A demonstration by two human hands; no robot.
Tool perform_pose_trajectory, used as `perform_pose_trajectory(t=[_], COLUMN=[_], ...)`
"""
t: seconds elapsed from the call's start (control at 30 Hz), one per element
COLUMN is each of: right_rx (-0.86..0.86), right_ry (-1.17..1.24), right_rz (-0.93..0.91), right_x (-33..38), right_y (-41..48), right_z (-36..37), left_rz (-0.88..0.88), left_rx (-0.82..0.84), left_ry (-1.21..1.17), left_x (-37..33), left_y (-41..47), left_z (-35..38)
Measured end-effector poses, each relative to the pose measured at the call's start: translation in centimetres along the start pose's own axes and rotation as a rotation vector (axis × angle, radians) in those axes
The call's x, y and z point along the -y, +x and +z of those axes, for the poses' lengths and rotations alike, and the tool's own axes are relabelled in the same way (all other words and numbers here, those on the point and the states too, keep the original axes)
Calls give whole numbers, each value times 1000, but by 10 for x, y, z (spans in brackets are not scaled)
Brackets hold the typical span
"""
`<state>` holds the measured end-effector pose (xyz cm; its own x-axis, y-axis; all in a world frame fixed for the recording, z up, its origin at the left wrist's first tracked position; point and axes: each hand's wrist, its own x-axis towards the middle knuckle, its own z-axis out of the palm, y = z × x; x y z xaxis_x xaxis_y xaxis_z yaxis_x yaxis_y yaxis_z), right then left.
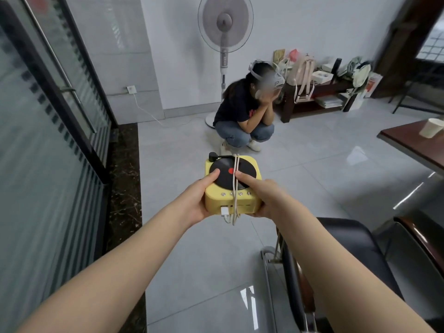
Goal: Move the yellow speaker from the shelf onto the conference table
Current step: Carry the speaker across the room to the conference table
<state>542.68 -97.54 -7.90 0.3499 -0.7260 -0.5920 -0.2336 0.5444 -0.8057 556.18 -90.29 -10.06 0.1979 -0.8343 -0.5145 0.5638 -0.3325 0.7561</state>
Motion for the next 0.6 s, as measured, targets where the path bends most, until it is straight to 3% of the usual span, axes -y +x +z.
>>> perform_pose_trajectory(t=[0.33,0.6], right_rx=[-47,-182], right_ry=[22,144], right_rz=[18,37], right_x=[60,105], right_y=[80,162], right_z=[-1,-8], left_rz=[-13,-93], left_rx=[16,178], left_ry=[37,129], left_x=[-58,-111], left_y=[96,198], left_z=[7,19])
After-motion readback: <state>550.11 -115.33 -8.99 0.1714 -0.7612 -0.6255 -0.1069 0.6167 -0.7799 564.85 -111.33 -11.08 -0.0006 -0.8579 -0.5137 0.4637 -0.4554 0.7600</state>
